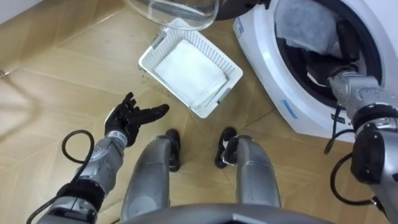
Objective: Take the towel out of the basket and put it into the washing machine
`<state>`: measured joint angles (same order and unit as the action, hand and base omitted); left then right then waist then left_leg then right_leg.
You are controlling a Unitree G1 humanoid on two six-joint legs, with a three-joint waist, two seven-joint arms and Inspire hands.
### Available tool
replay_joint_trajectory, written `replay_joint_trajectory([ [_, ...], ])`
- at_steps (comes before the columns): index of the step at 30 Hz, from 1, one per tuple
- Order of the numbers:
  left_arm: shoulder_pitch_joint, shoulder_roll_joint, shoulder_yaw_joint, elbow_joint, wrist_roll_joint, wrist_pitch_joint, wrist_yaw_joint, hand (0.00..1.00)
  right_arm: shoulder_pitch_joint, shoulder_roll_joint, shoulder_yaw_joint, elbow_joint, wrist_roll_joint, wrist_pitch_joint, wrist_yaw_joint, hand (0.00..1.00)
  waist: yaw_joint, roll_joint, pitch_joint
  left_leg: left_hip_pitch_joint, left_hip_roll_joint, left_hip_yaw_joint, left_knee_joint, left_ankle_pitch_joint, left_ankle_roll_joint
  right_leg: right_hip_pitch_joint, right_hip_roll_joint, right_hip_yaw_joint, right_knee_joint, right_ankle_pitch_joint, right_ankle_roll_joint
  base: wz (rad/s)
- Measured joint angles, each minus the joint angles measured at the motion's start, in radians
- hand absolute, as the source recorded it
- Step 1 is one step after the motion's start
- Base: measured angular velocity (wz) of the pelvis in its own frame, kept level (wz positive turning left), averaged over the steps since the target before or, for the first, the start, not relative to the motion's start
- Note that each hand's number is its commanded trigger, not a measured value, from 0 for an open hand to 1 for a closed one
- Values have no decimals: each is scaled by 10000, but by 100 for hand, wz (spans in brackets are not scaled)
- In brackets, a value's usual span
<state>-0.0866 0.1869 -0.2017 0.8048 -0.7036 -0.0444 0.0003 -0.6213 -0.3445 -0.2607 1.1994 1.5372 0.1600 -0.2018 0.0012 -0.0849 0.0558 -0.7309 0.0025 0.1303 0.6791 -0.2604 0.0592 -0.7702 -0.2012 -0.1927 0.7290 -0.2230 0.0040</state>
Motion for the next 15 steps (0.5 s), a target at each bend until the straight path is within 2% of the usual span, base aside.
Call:
replay_joint_trajectory([
  [2, -3, -11, 5, -59, 0, 0, 119, 0, -56, -49, -106, -11, 45, -35, -272, 100, -41, 1, -1, -30, 11, 59, 17, -4, 32, -17, -66, -32, 10, -59, 25, 14],
  [3, -2, 7, 12, -160, 0, 0, 185, 0, -68, -50, -267, -33, 90, -58, -446, 85, -71, 7, -4, -81, 22, 75, 84, -19, 57, -17, -73, -80, 24, -85, 34, 15],
  [4, -12, 13, 15, -203, -1, -2, 196, 0, -70, -50, -348, -37, 104, -61, -522, 0, -78, 7, -4, -101, 22, 78, 110, -29, 72, -17, -81, -110, 39, -98, 40, 11],
  [11, -41, 49, 18, -398, 412, -107, 420, 0, -136, -52, -475, -271, 430, -438, -1661, 0, -80, 11, -6, -117, 2, 116, 159, -56, 126, -18, -185, -137, 179, -137, 103, 3],
  [13, -50, 51, 17, -401, 471, -139, 498, 0, -160, -52, -475, -273, 502, -664, -1921, 0, -78, 17, -9, -117, 3, 117, 159, -56, 128, -15, -185, -138, 174, -137, 102, 0],
  [15, -94, 34, 1, -399, 574, -290, 582, 0, -155, -54, -543, -274, 516, -1193, -2263, 0, -81, 26, -15, -113, 4, 117, 152, -50, 138, -3, -195, -152, 149, -137, 102, 0],
])
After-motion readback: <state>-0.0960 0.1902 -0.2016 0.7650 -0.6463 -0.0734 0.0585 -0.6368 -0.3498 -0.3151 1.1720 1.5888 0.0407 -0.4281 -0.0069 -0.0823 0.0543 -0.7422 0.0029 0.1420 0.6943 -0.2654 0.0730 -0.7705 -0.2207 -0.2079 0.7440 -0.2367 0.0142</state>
